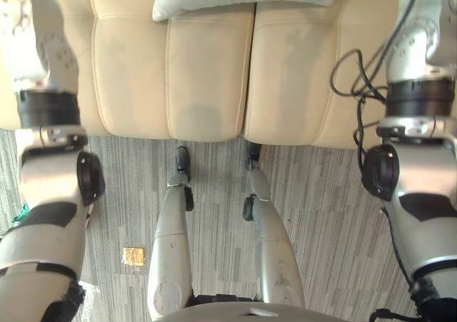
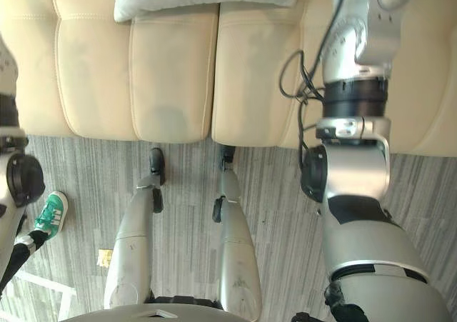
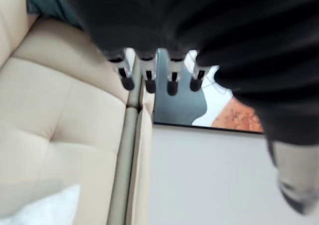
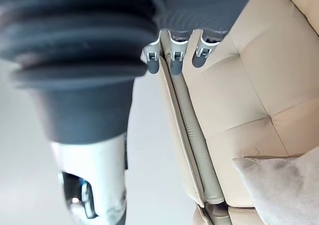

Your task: Pick up cushions and gather them together orderly.

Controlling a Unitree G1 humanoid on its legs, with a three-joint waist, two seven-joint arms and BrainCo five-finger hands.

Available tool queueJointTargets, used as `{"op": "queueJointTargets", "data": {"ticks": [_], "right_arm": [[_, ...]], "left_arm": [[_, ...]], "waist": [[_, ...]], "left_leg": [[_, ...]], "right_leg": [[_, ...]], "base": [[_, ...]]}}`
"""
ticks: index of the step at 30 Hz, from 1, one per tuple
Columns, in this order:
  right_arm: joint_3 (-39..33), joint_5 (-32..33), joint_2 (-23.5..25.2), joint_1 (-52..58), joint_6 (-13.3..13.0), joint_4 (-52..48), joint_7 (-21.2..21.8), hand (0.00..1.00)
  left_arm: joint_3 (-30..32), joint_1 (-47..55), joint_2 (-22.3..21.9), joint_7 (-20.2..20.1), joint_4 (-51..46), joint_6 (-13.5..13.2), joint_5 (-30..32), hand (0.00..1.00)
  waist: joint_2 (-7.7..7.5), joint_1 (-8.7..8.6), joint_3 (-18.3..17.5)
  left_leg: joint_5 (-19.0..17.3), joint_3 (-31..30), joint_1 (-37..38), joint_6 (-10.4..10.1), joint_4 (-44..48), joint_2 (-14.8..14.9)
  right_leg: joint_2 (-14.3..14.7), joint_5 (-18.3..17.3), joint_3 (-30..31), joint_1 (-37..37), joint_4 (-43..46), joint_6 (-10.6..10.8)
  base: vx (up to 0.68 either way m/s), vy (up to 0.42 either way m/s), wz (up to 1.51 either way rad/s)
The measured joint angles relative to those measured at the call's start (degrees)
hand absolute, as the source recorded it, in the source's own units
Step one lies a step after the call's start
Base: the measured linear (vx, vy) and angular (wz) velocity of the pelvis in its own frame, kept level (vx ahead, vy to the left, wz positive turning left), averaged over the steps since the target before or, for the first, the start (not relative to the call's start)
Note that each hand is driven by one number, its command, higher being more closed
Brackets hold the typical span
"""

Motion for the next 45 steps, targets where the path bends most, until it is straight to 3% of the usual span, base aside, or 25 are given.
{"op": "queueJointTargets", "data": {"ticks": [3, 5, 9, 11, 14, 18, 21, 28, 37, 42, 43, 44, 45], "right_arm": [[-1.5, -0.1, -0.6, 14.4, -0.1, -8.3, 2.0, 0.0], [-4.4, -0.5, 0.5, 26.0, -0.1, -11.4, 3.7, 0.0], [-9.1, -2.9, 8.3, 44.8, -0.1, -11.9, 7.7, 0.0], [-8.8, -7.1, 14.1, 54.3, 0.1, -11.6, 10.7, 0.0], [-8.3, -10.9, 20.3, 62.1, 0.4, -10.8, 12.8, 0.0], [-4.5, -16.2, 27.0, 71.0, 2.3, 0.6, 14.4, 0.0], [-3.9, -19.4, 29.7, 73.5, 3.4, 9.7, 15.3, 0.0], [-2.6, -25.0, 29.7, 74.5, 6.1, 25.4, 15.4, 0.0], [-2.6, -26.5, 29.5, 74.5, 7.5, 30.0, 16.5, 0.0], [-1.9, -26.4, 29.5, 71.1, 7.4, 29.3, 16.4, 0.0], [-0.4, -26.4, 29.6, 70.5, 7.4, 27.9, 16.3, 0.0], [0.3, -26.4, 29.1, 69.7, 7.4, 26.8, 16.4, 0.0], [0.2, -26.4, 29.2, 68.9, 7.4, 26.6, 16.3, 0.0]], "left_arm": [[3.7, 15.6, -0.7, -0.3, -6.8, -1.1, 0.0, 0.0], [4.4, 25.3, -4.2, -0.8, -10.8, -1.3, 0.1, 0.0], [3.1, 43.4, -16.0, -3.9, -12.6, -1.3, 1.6, 0.0], [0.1, 52.7, -21.4, -6.4, -10.7, -0.9, 2.4, 0.0], [-3.5, 58.5, -24.7, -8.9, -4.7, 0.4, 4.4, 0.0], [-6.0, 65.5, -29.8, -11.9, 7.1, 2.7, 9.9, 0.0], [-6.3, 67.8, -30.8, -12.7, 14.2, 3.7, 13.6, 0.0], [-6.2, 68.9, -30.7, -12.9, 24.9, 5.3, 19.8, 0.0], [-6.2, 70.7, -30.0, -13.5, 28.7, 6.2, 21.3, 0.0], [-6.2, 70.2, -30.0, -13.8, 28.5, 6.2, 22.1, 0.0], [-6.3, 68.7, -30.0, -13.8, 27.9, 6.3, 22.1, 0.0], [-6.1, 68.1, -30.3, -13.7, 26.9, 6.1, 22.1, 0.0], [-6.0, 67.7, -30.6, -13.7, 26.6, 6.1, 22.1, 0.0]], "waist": [[0.0, -0.12, 0.0], [0.0, -0.08, -0.1], [-0.41, -0.03, -1.6], [-0.57, 0.31, -3.1], [-0.61, 0.57, -6.4], [-0.67, -0.51, -12.7], [-0.83, -0.66, -16.5], [-1.09, -1.77, -20.4], [-1.15, -2.21, -21.6], [-1.44, -1.86, -20.0], [-1.63, -1.92, -19.6], [-0.53, -0.87, -18.8], [-0.13, -1.12, -18.0]], "left_leg": [[-0.8, 0.2, 2.9, -0.2, -0.1, 0.2], [-1.4, 0.2, 5.6, -0.1, -0.2, 0.3], [-2.2, 0.3, 12.4, -0.1, -3.0, -0.1], [-2.4, 0.6, 16.9, 0.0, -4.7, -0.2], [-2.5, 0.9, 21.0, -0.2, -6.7, -0.4], [-2.8, 1.5, 30.2, 0.0, -11.2, -0.7], [-2.8, 2.7, 34.7, -0.4, -14.4, -1.3], [-1.4, 2.7, 41.1, -0.5, -20.1, -2.7], [-2.1, 4.1, 47.8, 0.0, -21.3, -3.4], [-6.4, 7.5, 43.2, 1.1, -12.6, -3.1], [-7.4, 8.3, 39.5, 2.7, -7.9, -3.0], [-6.9, 9.4, 38.4, 3.9, -8.2, -0.9], [-6.8, 9.2, 38.3, 3.9, -8.1, -0.7]], "right_leg": [[0.2, -0.3, -0.2, 2.8, -0.1, -0.2], [0.2, -1.0, -0.6, 5.6, -0.1, -0.3], [-0.2, -3.8, -1.2, 11.1, 0.7, -0.2], [-0.1, -4.9, -1.2, 14.7, 0.7, -0.3], [0.0, -6.4, -1.2, 17.7, 0.8, -0.3], [-0.1, -8.9, -1.0, 24.5, 0.7, 0.4], [-0.3, -9.6, 0.3, 27.5, -0.1, 0.3], [-1.1, -10.1, 1.6, 30.8, -1.6, 1.0], [-1.4, -11.0, 3.2, 36.1, -1.3, 2.4], [-1.4, -8.9, 6.9, 32.7, 0.7, 3.7], [-1.5, -6.5, 7.4, 29.1, 2.3, 6.8], [-0.8, -5.7, 7.2, 27.5, 4.2, 8.5], [-0.6, -9.7, 6.0, 26.2, 10.2, 6.6]], "base": [[-0.01, -0.019, -0.04], [0.02, 0.0, 0.05], [0.05, -0.005, 0.07], [0.09, -0.036, -0.04], [0.08, -0.037, -0.03], [0.07, -0.022, -0.04], [0.06, -0.014, -0.16], [0.03, 0.015, -0.07], [0.04, 0.033, -0.08], [-0.08, 0.062, -0.42], [-0.23, 0.081, -0.55], [-0.25, 0.092, -0.53], [-0.23, 0.111, -0.13]]}}
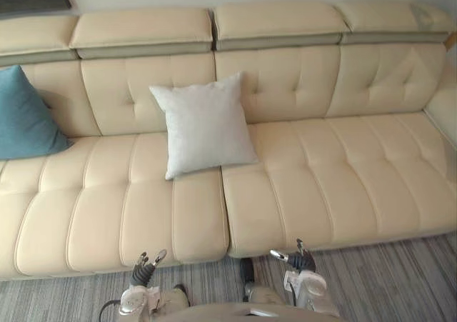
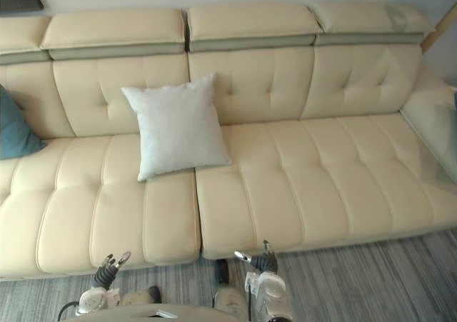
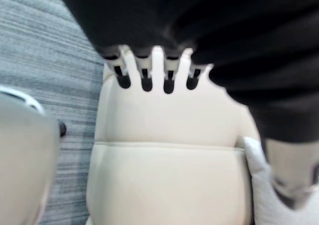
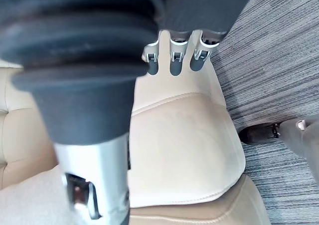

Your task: Pick up cushions and gather them together orderly.

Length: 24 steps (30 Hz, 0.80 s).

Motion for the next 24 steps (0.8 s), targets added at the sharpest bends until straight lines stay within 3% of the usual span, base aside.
{"op": "queueJointTargets", "data": {"ticks": [1, 2, 3, 4, 5, 6, 7, 9, 10, 11, 13, 15, 17, 18, 20, 21, 22, 24], "right_arm": [[0.1, 0.0, 0.7, 1.0, 0.0, -0.3, 0.0, 0.0], [0.1, 0.0, 1.4, 2.4, 0.0, -1.0, 0.0, 0.0], [0.2, 0.0, 1.9, 2.9, 0.0, -1.4, 0.0, 0.0], [1.2, 0.0, 2.6, 3.3, 0.0, -1.9, 0.0, 0.0], [1.8, 0.0, 2.9, 3.3, 0.0, -1.9, 0.1, 0.0], [1.9, 0.0, 2.9, 2.8, 0.0, -1.9, 0.1, 0.0], [2.0, 0.0, 2.6, 0.9, 0.0, -1.9, -0.1, 0.0], [2.3, 0.0, 1.7, -1.0, 0.0, -2.1, -0.4, 0.0], [2.3, 0.0, 1.6, -1.7, -0.2, -2.7, -0.6, 0.0], [2.3, 0.0, 1.4, -2.2, -0.3, -2.9, -0.7, 0.0], [2.3, 0.1, 0.7, -1.3, -0.2, -2.8, -1.2, 0.0], [2.3, 0.1, 0.5, 0.3, -0.1, -2.5, -1.3, 0.0], [2.2, 0.0, -0.3, 0.3, -0.1, -1.7, -1.3, 0.0], [2.2, 0.0, -0.8, 0.5, -0.1, -0.9, -1.2, 0.0], [2.4, -0.2, -0.6, 0.8, -0.1, 0.6, -1.1, 0.0], [2.4, -0.2, -0.5, 0.9, 0.0, 0.8, -1.1, 0.0], [2.5, -0.3, -0.7, 1.3, 0.0, 0.8, -1.1, 0.0], [2.4, -0.6, 0.8, 2.3, 0.0, 2.1, -0.8, 0.0]], "left_arm": [[-0.9, -0.2, 0.3, 0.0, -1.4, 0.0, 0.0, 0.0], [-0.9, 0.1, 0.6, 0.0, -2.0, 0.0, 0.0, 0.0], [-0.8, 0.3, 0.8, 0.0, -2.5, 0.1, 0.0, 0.0], [-0.8, 1.1, 1.3, 0.0, -4.0, 0.1, 0.0, 0.0], [-0.8, 1.0, 1.7, 0.0, -4.3, 0.1, 0.0, 0.0], [-0.8, 1.0, 1.7, 0.1, -4.4, 0.1, 0.0, 0.0], [-0.7, 1.0, 1.1, 0.1, -4.9, 0.3, 0.0, 0.0], [-0.8, 1.3, -0.9, 0.1, -5.5, 0.6, -0.1, 0.0], [-0.9, 1.9, -1.2, 0.1, -5.8, 0.4, -0.2, 0.0], [-1.4, 1.2, -1.7, 0.1, -5.4, 0.6, -0.2, 0.0], [-2.3, 1.3, -2.4, 0.1, -5.2, 0.8, -0.3, 0.0], [-2.5, 1.6, -2.5, 0.2, -5.1, 0.7, -0.2, 0.0], [-2.5, 1.8, -2.4, 0.2, -4.7, 0.7, -0.2, 0.0], [-2.5, 1.9, -2.3, 0.2, -4.6, 0.7, -0.2, 0.0], [-2.5, 1.9, -2.2, 0.1, -3.3, 0.1, -0.2, 0.0], [-2.5, 1.9, -2.2, 0.1, -2.8, 0.0, -0.2, 0.0], [-2.5, 2.0, -2.2, 0.1, -1.8, 0.0, -0.2, 0.0], [-2.6, 2.4, -0.6, 0.1, -0.2, 0.2, -0.2, 0.0]], "waist": [[-0.14, -0.27, 0.6], [-0.29, -0.18, 0.8], [-1.05, -0.16, 0.5], [-2.59, -0.03, -0.3], [-3.47, 0.4, -0.5], [-3.62, 0.82, -0.5], [-3.98, 1.65, -0.4], [-1.5, 2.68, 0.1], [-0.94, 2.97, 0.3], [0.61, 2.78, 1.1], [2.76, 1.48, 2.0], [2.26, 0.71, 2.1], [2.08, 0.67, 2.0], [1.67, 0.45, 1.8], [1.83, 0.52, 1.6], [2.08, 0.58, 1.4], [2.73, 0.52, 1.1], [1.18, 0.27, 0.3]], "left_leg": [[0.8, -1.0, 0.5, 0.2, 0.2, -0.1], [1.1, -2.1, 0.9, 0.3, 0.8, -0.8], [1.3, -2.6, 0.6, 0.5, 1.6, -1.2], [1.5, -3.5, -1.8, 0.7, 4.1, -1.9], [1.7, -4.0, -4.0, 0.4, 6.0, -1.9], [1.9, -4.3, -5.3, 0.2, 7.3, -1.7], [2.9, -4.6, -7.9, -0.6, 9.0, -0.9], [6.9, -4.4, -8.9, -1.7, 4.9, 0.9], [10.9, -4.0, -9.5, -2.4, 0.9, 1.6], [13.4, -4.7, -10.1, -3.1, -1.3, 2.7], [14.7, -5.4, -9.3, -3.9, -6.3, 4.0], [14.6, -2.7, -8.1, -4.1, -10.4, 4.3], [14.7, -1.7, -7.8, -3.4, -8.3, 3.4], [12.5, -1.7, -8.0, -1.7, -0.6, 1.7], [5.6, -2.0, -5.6, -1.0, 6.4, 0.8], [3.6, -2.2, -4.4, -1.2, 6.4, 0.8], [0.2, -2.3, -2.8, -3.0, 4.3, 0.9], [0.1, -0.7, -0.6, -3.3, 0.1, -1.4]], "right_leg": [[-1.3, -13.2, -3.3, -2.7, 22.3, -4.2], [-2.7, -17.2, -3.7, -1.7, 32.1, -3.5], [-3.5, -18.4, -3.4, -0.6, 35.8, -2.8], [-4.4, -21.0, -1.8, 1.9, 40.8, -0.6], [-4.6, -22.4, -0.5, 3.9, 42.3, 1.0], [-4.6, -23.8, 0.1, 5.2, 41.7, 1.2], [-3.5, -27.9, 0.4, 6.5, 36.3, 0.7], [-1.7, -29.4, -1.8, 8.0, 27.5, -1.3], [-0.7, -30.6, -3.1, 9.0, 21.4, -3.4], [0.3, -30.3, -4.2, 8.7, 19.1, -5.3], [1.9, -28.3, -7.2, 8.6, 18.2, -6.7], [1.2, -26.9, -8.7, 8.1, 16.6, -8.3], [0.0, -24.7, -8.8, 7.7, 14.5, -8.9], [-1.8, -22.4, -8.7, 7.6, 12.2, -8.3], [-2.7, -20.3, -7.3, 7.4, 9.8, -7.1], [-2.7, -19.9, -7.1, 7.1, 9.6, -6.8], [-2.5, -19.4, -6.5, 6.2, 9.5, -5.8], [-3.6, -16.6, -5.1, 8.0, 5.0, -3.8]], "base": [[-0.2, 0.095, 0.34], [-0.16, 0.053, 0.52], [-0.13, -0.082, 0.59], [-0.21, -0.143, 0.52], [-0.24, -0.167, 0.42], [-0.29, -0.19, 0.13], [-0.33, -0.183, -0.09], [-0.36, -0.156, -0.25], [-0.4, -0.179, -0.18], [-0.41, -0.189, 0.05], [-0.48, -0.187, 0.45], [-0.39, -0.069, 0.43], [-0.25, 0.057, 0.12], [-0.19, 0.134, 0.02], [-0.17, 0.201, -0.07], [-0.1, 0.183, -0.18], [-0.11, 0.216, -0.31], [-0.08, 0.206, -0.25]]}}
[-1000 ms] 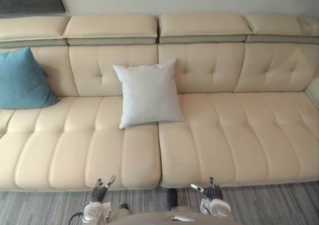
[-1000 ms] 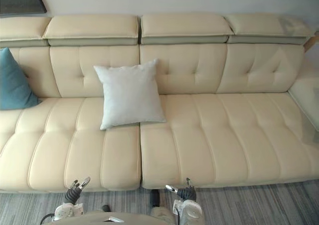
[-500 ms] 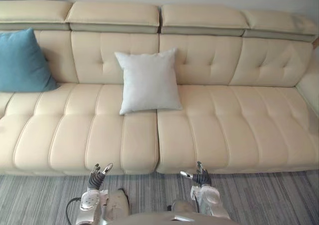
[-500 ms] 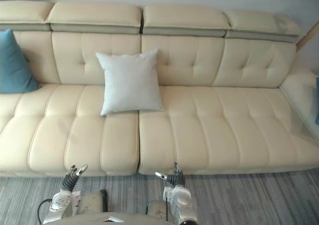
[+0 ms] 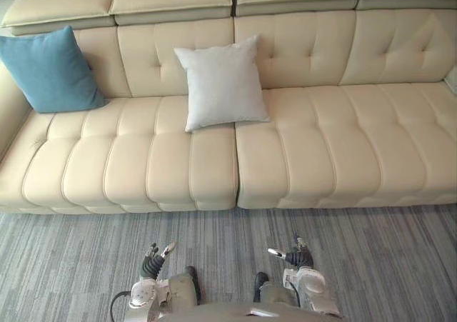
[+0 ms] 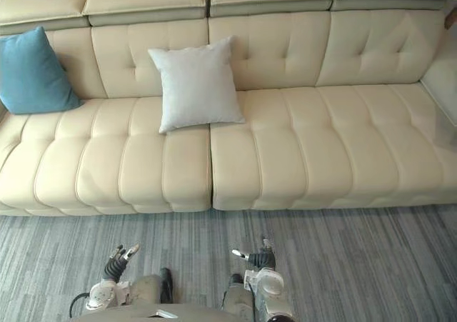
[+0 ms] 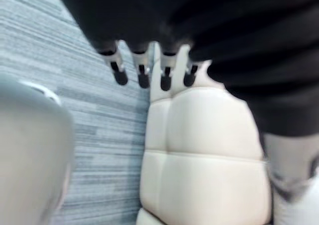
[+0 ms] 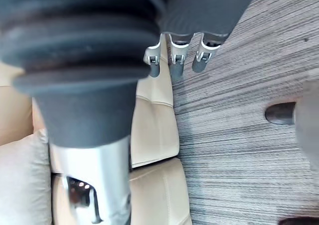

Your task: Pick up cushions and gather them together orderly.

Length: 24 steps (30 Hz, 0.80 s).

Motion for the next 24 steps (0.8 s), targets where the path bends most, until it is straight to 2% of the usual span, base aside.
{"op": "queueJointTargets", "data": {"ticks": [3, 5, 8, 11, 14, 16, 18, 19, 20, 21, 22, 23, 24], "right_arm": [[-0.1, 0.0, 0.3, 2.4, 0.0, 0.8, 0.5, 0.0], [-0.1, 0.1, 0.2, 2.6, 0.0, 1.2, 0.5, 0.0], [-0.2, 0.1, 0.2, 2.6, 0.0, 2.8, 0.7, 0.0], [-0.5, 0.2, 0.1, 2.6, 0.0, 3.0, 0.9, 0.0], [-0.8, 0.9, 0.0, 1.5, 0.0, 3.1, 0.9, 0.0], [-0.6, 1.2, -0.4, -0.2, -0.1, 3.0, 0.9, 0.0], [0.0, 1.2, -1.1, -1.7, -0.1, 2.9, 0.9, 0.0], [0.9, 1.2, -1.9, -3.1, -0.1, 2.9, 0.9, 0.0], [1.2, 1.2, -2.2, -3.6, -0.1, 2.9, 0.9, 0.0], [1.3, 1.2, -2.6, -4.1, 0.0, 2.9, 0.9, 0.0], [1.5, 1.2, -3.2, -4.1, 0.0, 2.9, 0.9, 0.0], [1.5, 1.1, -3.1, -3.2, 0.1, 2.9, 0.9, 0.0], [1.7, 1.1, -2.9, -2.8, 0.1, 2.9, 0.9, 0.0]], "left_arm": [[-0.7, 0.5, 1.2, -0.1, 0.8, 0.1, 0.1, 0.0], [-0.7, 0.5, 1.6, -0.1, 1.9, 0.4, 0.2, 0.0], [-1.2, 0.3, 1.8, -0.2, 2.3, 1.0, 1.1, 0.0], [-1.9, 0.3, 1.6, -0.4, 2.3, 1.1, 1.3, 0.0], [-2.7, -0.4, 1.6, -0.7, 2.3, 1.2, 2.3, 0.0], [-3.6, -0.8, 1.2, -1.2, 2.1, 1.2, 2.4, 0.0], [-5.3, -1.5, 1.2, -1.4, 1.7, 1.2, 2.4, 0.0], [-7.2, -2.4, 0.9, -1.4, 0.3, 1.2, 2.4, 0.0], [-7.7, -2.7, 0.8, -1.4, -0.4, 1.2, 2.4, 0.0], [-8.9, -2.9, 0.8, -1.4, -1.9, 1.2, 2.4, 0.0], [-10.7, -3.2, 0.5, -1.5, -3.3, 1.2, 2.4, 0.0], [-11.9, -3.0, 0.7, -2.5, -4.9, 1.2, 2.4, 0.0], [-12.1, -2.7, 0.8, -2.6, -5.4, 1.2, 2.4, 0.0]], "waist": [[-1.45, -0.92, -1.6], [-1.91, -1.26, -2.5], [-2.22, -1.37, -3.1], [-1.43, -2.0, -3.2], [-0.75, -2.05, -2.9], [-0.39, -2.01, -2.7], [-0.16, -2.35, -2.0], [0.78, -2.81, -1.2], [1.07, -3.14, -0.8], [1.18, -3.38, -0.5], [1.59, -3.73, 0.5], [2.26, -3.96, 0.9], [2.19, -4.05, 0.9]], "left_leg": [[1.8, 0.5, 2.1, 1.2, -4.7, -3.1], [2.4, 1.0, 3.1, 1.6, -6.8, -4.1], [2.9, 1.8, 4.8, 1.6, -8.7, -4.6], [3.4, 2.4, 5.0, 1.9, -8.9, -4.7], [1.7, 5.1, 4.8, 1.9, -6.1, -3.0], [-2.5, 7.7, 4.8, 1.7, -1.6, 0.0], [-4.4, 12.2, 5.0, 1.6, 0.2, 1.8], [-5.0, 16.7, 5.0, 1.8, 0.7, 4.0], [-5.1, 18.3, 5.1, 1.8, 0.9, 4.6], [-5.3, 21.9, 5.8, 1.7, 1.1, 4.9], [-5.5, 24.5, 7.7, 1.5, 1.0, 5.3], [-6.2, 28.5, 10.3, 0.5, 1.2, 6.1], [-6.3, 29.7, 11.1, 0.2, 1.3, 6.2]], "right_leg": [[-2.2, 3.8, 0.3, 2.8, -5.9, 0.5], [-2.8, 4.8, 0.4, 3.6, -8.1, 0.2], [-3.0, 5.5, 0.9, 4.6, -9.7, 0.3], [-2.7, 6.1, 1.6, 4.4, -10.4, 0.9], [-1.0, 7.2, 5.7, 3.0, -10.6, 0.2], [2.1, 8.8, 11.4, 0.3, -9.8, -1.0], [4.0, 11.2, 12.4, -2.3, -9.0, -1.8], [5.2, 13.7, 6.8, -4.1, -9.0, -5.2], [5.2, 13.6, 3.1, -4.6, -8.8, -6.3], [3.8, 9.9, -6.7, -6.2, -5.5, -8.7], [1.0, 7.0, -15.1, -6.9, -2.1, -10.0], [-2.3, 4.4, -24.7, -6.5, 2.5, -11.1], [-3.0, 4.4, -26.3, -6.2, 3.3, -10.8]], "base": [[0.02, 0.163, 0.03], [0.03, 0.101, -0.03], [0.04, 0.026, -0.14], [0.06, -0.012, -0.16], [0.05, -0.032, -0.72], [0.01, -0.033, -1.63], [-0.03, -0.01, -1.81], [-0.05, -0.021, -1.72], [-0.05, -0.043, -1.56], [-0.03, -0.039, -1.23], [-0.02, -0.012, -1.65], [0.01, -0.003, -1.39], [0.04, -0.049, -1.33]]}}
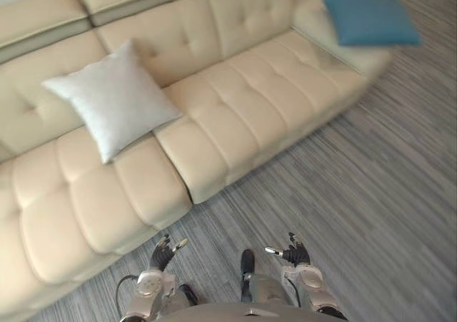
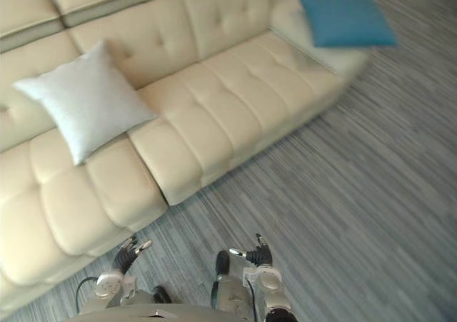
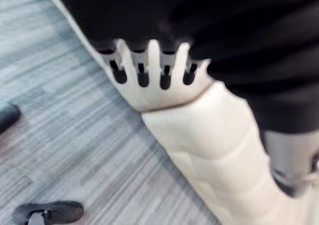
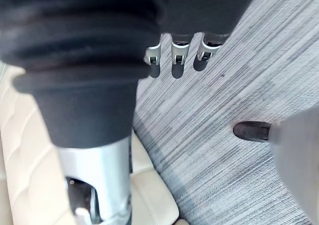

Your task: Pick up cushions and gather them together orderly.

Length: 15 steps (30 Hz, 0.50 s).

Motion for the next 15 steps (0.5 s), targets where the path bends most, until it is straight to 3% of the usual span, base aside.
{"op": "queueJointTargets", "data": {"ticks": [2, 4, 6, 7, 8, 9, 10, 11, 13, 15], "right_arm": [[0.8, -0.1, 0.1, 0.6, 0.0, -0.3, 0.1, 0.0], [0.4, -0.1, 0.1, 1.4, 0.0, -0.6, 0.1, 0.0], [0.3, 0.0, 0.1, 2.0, 0.0, -1.0, 0.1, 0.0], [0.4, 0.1, 0.1, 2.6, 0.0, -1.0, 0.1, 0.0], [0.6, 0.5, 0.1, 3.0, 0.0, -1.1, 0.1, 0.0], [0.7, 0.9, 0.2, 2.9, -0.1, -1.1, 0.1, 0.0], [0.7, 1.3, -0.2, 2.7, -0.1, -1.1, 0.1, 0.0], [0.7, 1.4, -0.3, 2.5, -0.1, -1.1, 0.1, 0.0], [0.7, 1.6, -0.8, 2.5, -0.1, -0.8, 0.1, 0.0], [0.5, 1.7, -0.9, 2.0, -0.1, -0.5, 0.1, 0.0]], "left_arm": [[-0.2, 0.1, 0.3, -0.1, -0.2, 0.0, 0.0, 0.0], [-0.7, 0.1, 0.3, -0.4, -0.2, 0.0, 0.0, 0.0], [-2.0, 0.0, 0.3, -0.5, -0.1, 0.2, 0.0, 0.0], [-2.7, 0.2, 0.2, -0.9, 0.0, 0.2, 0.0, 0.0], [-3.1, 0.7, -0.1, -1.4, 0.2, 0.2, 0.1, 0.0], [-3.1, 1.0, -0.2, -1.4, 0.2, 0.2, 0.1, 0.0], [-3.1, 1.6, -0.4, -1.4, 0.1, 0.2, 0.1, 0.0], [-3.0, 1.9, -0.3, -1.4, 0.1, 0.2, 0.1, 0.0], [-2.9, 2.6, -0.2, -1.1, -2.2, 0.2, 0.0, 0.0], [-3.0, 2.7, -0.3, -1.2, -3.3, -0.1, 0.0, 0.0]], "waist": [[0.03, -0.58, 0.3], [0.26, -0.65, 0.1], [-0.2, -1.1, 0.4], [-0.28, -1.05, 0.5], [-0.39, -0.8, 0.9], [-0.65, -0.59, 1.2], [-0.55, -0.12, 1.6], [-0.25, 0.61, 1.9], [-0.02, 2.35, 2.4], [0.57, 3.51, 2.7]], "left_leg": [[-0.9, 2.0, 2.3, -1.5, 0.9, 0.6], [-0.9, 1.6, 3.3, -1.5, 1.2, 1.5], [-0.2, 1.3, 2.4, -0.3, 7.7, 4.2], [1.3, -0.6, 0.9, 2.2, 13.7, 6.5], [5.1, -6.4, -2.4, 7.4, 23.4, 9.3], [4.4, -9.8, -3.7, 6.4, 26.0, 9.2], [1.7, -17.1, -6.4, 3.6, 29.5, 7.0], [-0.6, -22.5, -8.8, 2.2, 30.7, 3.6], [-2.7, -27.6, -13.4, 3.6, 27.4, -1.7], [-2.3, -32.0, -17.5, 3.1, 17.8, -6.1]], "right_leg": [[1.0, 0.6, 2.0, -0.7, 1.2, 3.5], [2.9, -1.4, 5.3, -2.7, 3.2, 3.4], [4.6, -3.1, 7.4, -3.7, 5.1, 2.6], [5.8, -3.4, 8.7, -3.2, 5.0, 2.3], [8.1, -3.4, 11.6, -0.8, 3.3, 1.5], [8.7, -3.3, 12.8, 0.1, 2.6, 1.1], [10.0, -3.2, 15.0, 1.3, 1.4, 0.4], [10.9, -3.2, 16.9, 2.5, 0.5, -0.4], [13.0, -3.0, 21.9, 3.8, -0.8, -1.1], [14.0, -2.8, 24.7, 4.5, -2.4, -1.4]], "base": [[0.07, -0.145, -1.07], [0.09, -0.197, -1.1], [0.1, -0.226, -0.85], [0.13, -0.247, -0.85], [0.14, -0.21, -0.92], [0.15, -0.157, -1.05], [0.14, -0.003, -1.01], [0.14, 0.017, -1.18], [0.13, 0.027, -1.13], [0.13, 0.069, -1.1]]}}
